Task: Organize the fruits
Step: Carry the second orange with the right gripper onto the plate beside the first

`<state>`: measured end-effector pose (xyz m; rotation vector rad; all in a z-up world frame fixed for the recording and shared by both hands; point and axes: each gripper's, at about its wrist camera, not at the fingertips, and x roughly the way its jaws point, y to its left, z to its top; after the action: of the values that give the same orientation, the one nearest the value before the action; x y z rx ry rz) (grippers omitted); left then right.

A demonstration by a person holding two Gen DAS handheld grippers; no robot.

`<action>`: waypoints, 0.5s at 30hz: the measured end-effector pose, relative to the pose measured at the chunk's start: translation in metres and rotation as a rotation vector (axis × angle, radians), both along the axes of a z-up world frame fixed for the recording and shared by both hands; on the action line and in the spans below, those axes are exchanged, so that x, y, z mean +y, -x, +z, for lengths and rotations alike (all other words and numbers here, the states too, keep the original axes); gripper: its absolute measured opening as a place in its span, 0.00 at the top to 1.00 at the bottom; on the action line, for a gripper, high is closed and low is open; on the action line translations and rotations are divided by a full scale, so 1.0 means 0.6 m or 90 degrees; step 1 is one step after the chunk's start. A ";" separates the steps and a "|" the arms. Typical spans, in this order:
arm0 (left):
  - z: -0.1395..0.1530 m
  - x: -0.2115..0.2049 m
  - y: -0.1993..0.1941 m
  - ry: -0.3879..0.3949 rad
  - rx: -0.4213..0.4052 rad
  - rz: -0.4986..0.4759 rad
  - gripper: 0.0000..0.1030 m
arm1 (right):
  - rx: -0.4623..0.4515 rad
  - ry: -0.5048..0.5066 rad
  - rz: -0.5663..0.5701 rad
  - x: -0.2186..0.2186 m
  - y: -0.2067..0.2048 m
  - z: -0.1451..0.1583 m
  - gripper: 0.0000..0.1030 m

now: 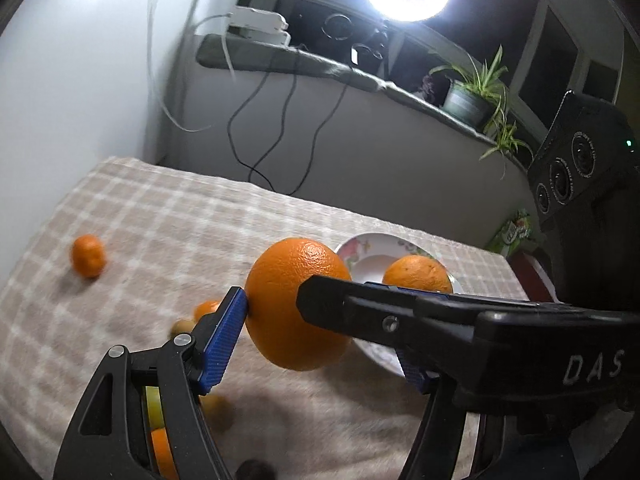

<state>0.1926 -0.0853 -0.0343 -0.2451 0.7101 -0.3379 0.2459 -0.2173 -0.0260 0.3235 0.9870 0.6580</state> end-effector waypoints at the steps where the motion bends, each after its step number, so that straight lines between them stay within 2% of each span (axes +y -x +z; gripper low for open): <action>1: -0.003 -0.011 -0.006 -0.005 0.004 -0.007 0.34 | 0.004 0.002 -0.006 -0.007 -0.004 -0.004 0.43; 3: -0.004 -0.027 -0.012 -0.013 0.004 -0.014 0.34 | 0.006 0.006 -0.015 -0.020 -0.008 -0.010 0.44; 7: 0.017 -0.056 -0.016 -0.064 -0.036 -0.024 0.34 | 0.020 -0.026 -0.026 -0.050 -0.021 -0.016 0.47; 11: 0.026 -0.072 -0.024 -0.090 -0.046 -0.034 0.34 | 0.013 -0.026 -0.035 -0.056 -0.025 -0.012 0.47; 15: 0.029 -0.087 -0.028 -0.110 -0.056 -0.037 0.34 | 0.028 -0.058 -0.041 -0.071 -0.029 -0.021 0.47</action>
<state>0.2096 -0.1378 -0.0168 -0.0461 0.6564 -0.3383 0.2633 -0.2599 -0.0388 0.4496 0.9863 0.6414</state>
